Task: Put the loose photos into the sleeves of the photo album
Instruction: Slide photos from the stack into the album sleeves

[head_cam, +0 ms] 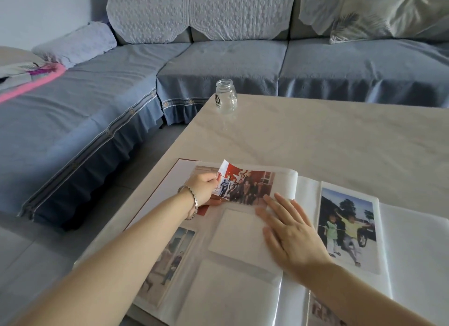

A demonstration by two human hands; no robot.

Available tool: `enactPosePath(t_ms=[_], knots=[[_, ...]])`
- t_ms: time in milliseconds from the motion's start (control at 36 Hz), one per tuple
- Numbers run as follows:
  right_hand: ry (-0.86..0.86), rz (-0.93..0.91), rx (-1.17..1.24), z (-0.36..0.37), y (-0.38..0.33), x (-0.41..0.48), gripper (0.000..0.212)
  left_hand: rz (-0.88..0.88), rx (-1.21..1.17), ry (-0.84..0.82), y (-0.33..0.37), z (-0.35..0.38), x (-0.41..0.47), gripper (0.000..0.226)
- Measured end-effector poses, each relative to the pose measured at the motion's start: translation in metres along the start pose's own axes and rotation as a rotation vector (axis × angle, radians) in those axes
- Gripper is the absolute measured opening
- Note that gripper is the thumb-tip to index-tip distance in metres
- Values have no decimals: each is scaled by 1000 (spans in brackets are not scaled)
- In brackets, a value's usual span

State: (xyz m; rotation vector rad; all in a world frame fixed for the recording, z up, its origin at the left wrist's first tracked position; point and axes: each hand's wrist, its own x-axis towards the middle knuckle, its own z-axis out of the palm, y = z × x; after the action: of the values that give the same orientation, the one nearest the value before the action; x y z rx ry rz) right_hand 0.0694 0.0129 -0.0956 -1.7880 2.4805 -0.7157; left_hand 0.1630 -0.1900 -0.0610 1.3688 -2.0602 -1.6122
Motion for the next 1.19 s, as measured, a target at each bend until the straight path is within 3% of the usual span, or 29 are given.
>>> enactPosePath(t_ms=[83, 194, 278, 417, 583, 750, 917, 1028, 1111, 1194], knots=[[13, -1, 10, -1, 0, 0, 48, 58, 173, 13, 5, 1, -2, 19], [58, 27, 5, -2, -3, -3, 59, 43, 227, 106, 12, 3, -4, 51], [105, 168, 3, -3, -6, -8, 55, 42, 207, 134, 17, 11, -7, 59], [29, 361, 135, -12, -11, -16, 98, -7, 53, 213, 20, 19, -11, 64], [-53, 302, 152, -23, 2, -20, 102, -14, -16, 238, 24, 12, -14, 55], [-71, 278, 94, -29, 4, -20, 103, 90, 156, 209, 35, 13, -21, 14], [-62, 275, 115, -32, 2, -20, 102, 67, 210, 189, 47, 12, -23, 39], [-72, 266, 107, -36, 2, -20, 101, -21, 162, 171, 51, 13, -22, 38], [-92, 272, 106, -37, 2, -20, 95, -20, 153, 172, 49, 15, -22, 38], [-97, 283, 103, -37, 3, -20, 103, 16, 192, 156, 48, 17, -22, 34]])
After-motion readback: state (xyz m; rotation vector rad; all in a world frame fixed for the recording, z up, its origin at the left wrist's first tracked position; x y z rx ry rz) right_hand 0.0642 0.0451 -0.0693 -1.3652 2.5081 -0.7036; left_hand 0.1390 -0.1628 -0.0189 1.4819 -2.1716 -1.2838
